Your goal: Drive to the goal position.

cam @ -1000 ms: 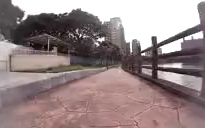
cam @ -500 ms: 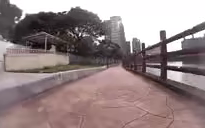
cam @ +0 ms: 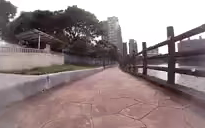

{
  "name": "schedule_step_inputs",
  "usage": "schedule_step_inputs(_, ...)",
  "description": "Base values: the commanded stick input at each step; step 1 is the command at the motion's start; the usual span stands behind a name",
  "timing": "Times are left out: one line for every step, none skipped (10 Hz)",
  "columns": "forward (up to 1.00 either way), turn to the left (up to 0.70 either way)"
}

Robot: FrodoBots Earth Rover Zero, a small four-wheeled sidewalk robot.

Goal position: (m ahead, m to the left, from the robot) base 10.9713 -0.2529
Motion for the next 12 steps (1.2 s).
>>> schedule_step_inputs(1.00, 0.00)
schedule_step_inputs(1.00, 0.00)
schedule_step_inputs(1.00, 0.00)
schedule_step_inputs(1.00, 0.00)
schedule_step_inputs(1.00, 0.00)
schedule_step_inputs(1.00, 0.00)
schedule_step_inputs(1.00, 0.00)
schedule_step_inputs(1.00, 0.00)
schedule_step_inputs(1.00, 0.00)
schedule_step_inputs(1.00, 0.00)
schedule_step_inputs(1.00, 0.00)
schedule_step_inputs(1.00, 0.00)
